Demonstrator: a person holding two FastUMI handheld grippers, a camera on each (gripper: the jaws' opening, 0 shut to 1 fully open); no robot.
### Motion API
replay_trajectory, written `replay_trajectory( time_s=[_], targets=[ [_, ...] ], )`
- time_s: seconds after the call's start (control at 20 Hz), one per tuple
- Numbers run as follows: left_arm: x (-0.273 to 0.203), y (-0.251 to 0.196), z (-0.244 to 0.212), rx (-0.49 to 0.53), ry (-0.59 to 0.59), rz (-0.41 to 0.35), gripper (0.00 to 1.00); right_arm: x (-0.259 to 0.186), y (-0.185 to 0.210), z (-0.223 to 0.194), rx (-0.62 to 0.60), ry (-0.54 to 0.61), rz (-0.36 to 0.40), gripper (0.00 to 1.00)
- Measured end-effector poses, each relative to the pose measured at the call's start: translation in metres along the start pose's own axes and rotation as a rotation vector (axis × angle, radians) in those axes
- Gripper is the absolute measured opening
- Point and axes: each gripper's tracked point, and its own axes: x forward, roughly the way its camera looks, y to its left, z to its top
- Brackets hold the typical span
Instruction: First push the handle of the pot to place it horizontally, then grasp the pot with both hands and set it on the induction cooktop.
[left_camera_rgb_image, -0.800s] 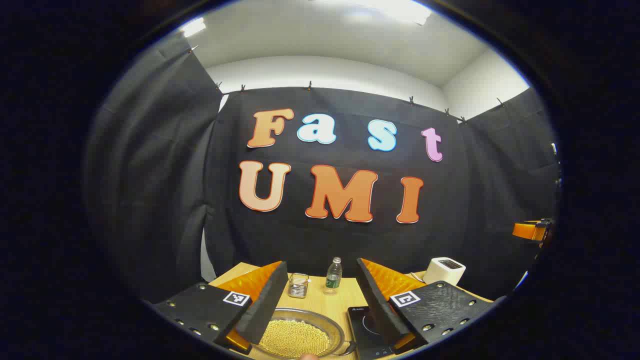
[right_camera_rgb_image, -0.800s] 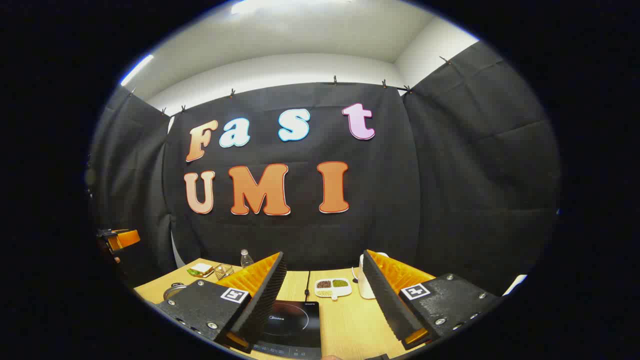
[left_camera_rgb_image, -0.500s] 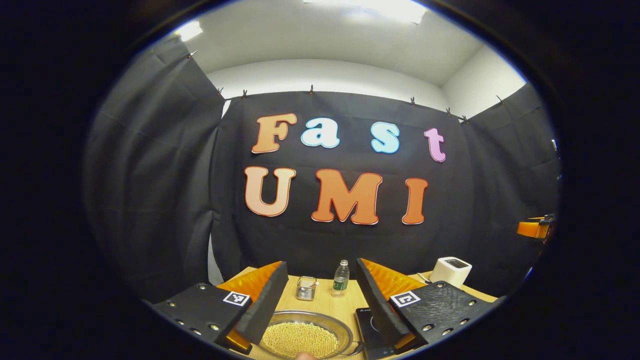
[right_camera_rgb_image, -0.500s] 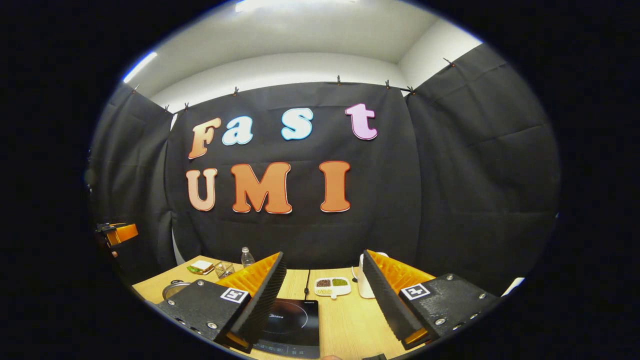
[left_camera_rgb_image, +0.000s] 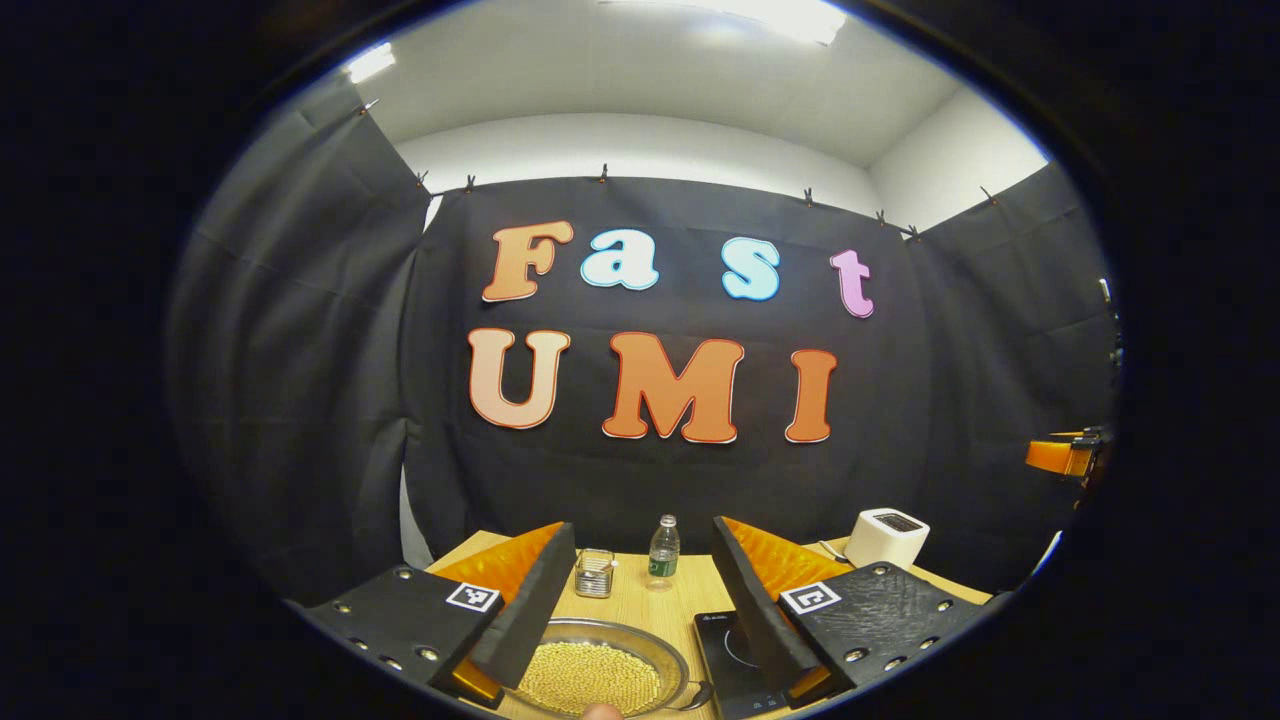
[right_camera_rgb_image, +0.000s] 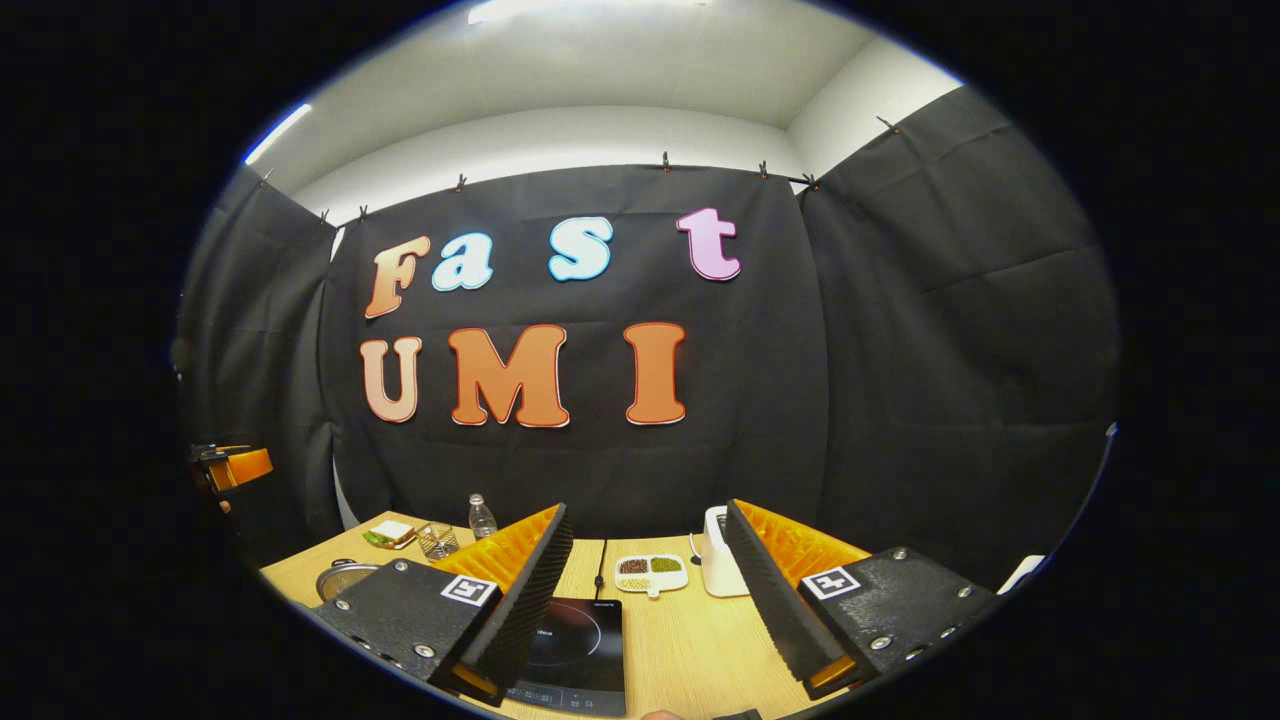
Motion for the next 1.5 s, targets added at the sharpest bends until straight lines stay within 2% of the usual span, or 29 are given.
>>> replay_trajectory(
  time_s=[0.3, 0.35, 0.4, 0.7, 0.75, 0.8, 1.05, 1.15, 1.2, 1.25, 1.35, 1.4, 1.5],
  targets=[
    [0.0, -0.002, 0.001, 0.008, 0.004, 0.002, 0.86, -0.003, -0.006, 0.002, 0.004, -0.001, -0.009, 0.95],
    [-0.001, -0.001, 0.001, 0.008, 0.005, 0.002, 0.87, -0.003, -0.006, 0.001, 0.005, 0.0, -0.01, 1.0],
    [-0.001, -0.001, 0.002, 0.008, 0.005, 0.003, 0.87, -0.002, -0.006, 0.001, 0.008, 0.001, -0.01, 0.95],
    [-0.001, 0.0, 0.005, -0.007, -0.004, -0.008, 0.86, -0.005, -0.005, 0.004, 0.009, -0.004, -0.007, 0.95],
    [-0.003, 0.001, 0.004, -0.007, 0.003, -0.008, 0.87, -0.005, -0.005, 0.003, 0.009, -0.004, -0.006, 1.0],
    [-0.004, 0.003, 0.003, -0.007, 0.011, -0.005, 0.86, -0.005, -0.004, 0.003, 0.011, -0.003, -0.004, 0.95],
    [-0.004, 0.012, -0.002, 0.002, 0.027, 0.006, 0.87, -0.005, -0.002, 0.001, 0.009, 0.001, 0.004, 0.95],
    [-0.004, 0.01, -0.003, -0.006, 0.027, -0.008, 0.84, -0.005, -0.002, 0.0, 0.01, 0.006, 0.004, 0.95],
    [-0.004, 0.009, -0.004, -0.016, 0.03, -0.019, 0.76, -0.005, -0.002, -0.001, 0.011, 0.008, 0.005, 0.95],
    [-0.003, 0.008, -0.006, -0.026, 0.031, -0.029, 0.76, -0.006, -0.002, -0.002, 0.012, 0.01, 0.007, 0.95],
    [-0.001, 0.011, -0.013, -0.027, 0.048, -0.028, 0.58, -0.006, -0.001, -0.001, 0.01, 0.011, 0.006, 0.95],
    [0.0, 0.012, -0.016, -0.019, 0.055, -0.021, 0.54, -0.006, -0.001, -0.003, 0.01, 0.011, 0.007, 0.95],
    [0.0, 0.01, -0.02, -0.003, 0.065, -0.025, 0.36, -0.006, 0.0, -0.002, 0.009, 0.011, 0.009, 0.95]
  ],
)
